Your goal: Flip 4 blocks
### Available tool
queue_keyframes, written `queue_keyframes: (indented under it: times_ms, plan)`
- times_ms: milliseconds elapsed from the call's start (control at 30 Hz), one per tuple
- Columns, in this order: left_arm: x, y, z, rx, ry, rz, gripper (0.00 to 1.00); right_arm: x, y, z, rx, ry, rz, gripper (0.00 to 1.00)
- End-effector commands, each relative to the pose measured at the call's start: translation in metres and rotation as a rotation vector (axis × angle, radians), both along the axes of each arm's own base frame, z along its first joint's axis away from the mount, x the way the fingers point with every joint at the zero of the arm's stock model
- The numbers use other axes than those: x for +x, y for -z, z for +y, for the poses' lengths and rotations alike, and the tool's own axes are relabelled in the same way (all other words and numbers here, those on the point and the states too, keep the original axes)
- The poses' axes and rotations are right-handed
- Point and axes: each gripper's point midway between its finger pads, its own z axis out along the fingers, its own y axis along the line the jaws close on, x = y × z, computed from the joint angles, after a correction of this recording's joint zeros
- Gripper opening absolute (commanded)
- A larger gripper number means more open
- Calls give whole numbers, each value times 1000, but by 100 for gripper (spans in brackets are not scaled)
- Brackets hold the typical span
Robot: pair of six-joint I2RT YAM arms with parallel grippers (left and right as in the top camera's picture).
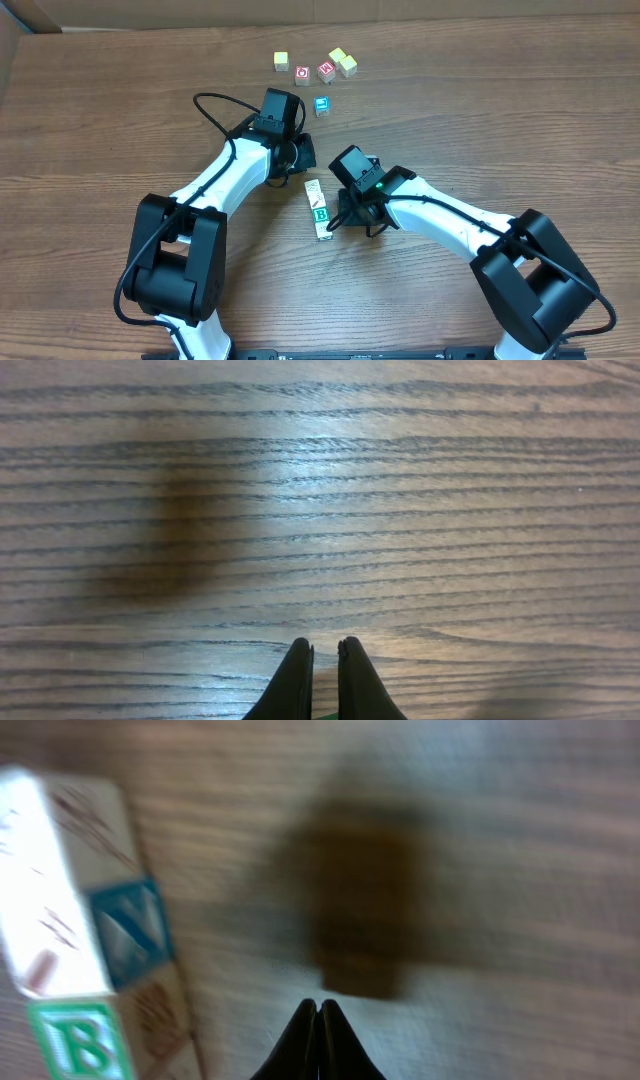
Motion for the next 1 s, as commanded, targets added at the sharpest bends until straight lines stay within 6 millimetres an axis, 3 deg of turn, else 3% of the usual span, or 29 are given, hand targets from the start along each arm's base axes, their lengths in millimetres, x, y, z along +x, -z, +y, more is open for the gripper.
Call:
queue_keyframes:
  times_ms: [0,100,267,467,800,967]
  plan:
    - [-6,7,-6,1,89,8,4,4,-45,11,94,76,-47,4]
    - [-8,7,-5,17,132,5,4,-7,-54,7,104,157,-13,4]
    - [-13,12,-5,33,180,20,4,-37,-45,16,106,170,75,4]
    - [-15,32,-11,14,196,57,4,-67,-31,25,80,226,106,4]
    - [-19,35,-24,-56,234,72,4,-85,-13,34,126,414,139,4]
    - [-20,36,-23,-49,246,74,4,-84,-3,36,176,489,138,4]
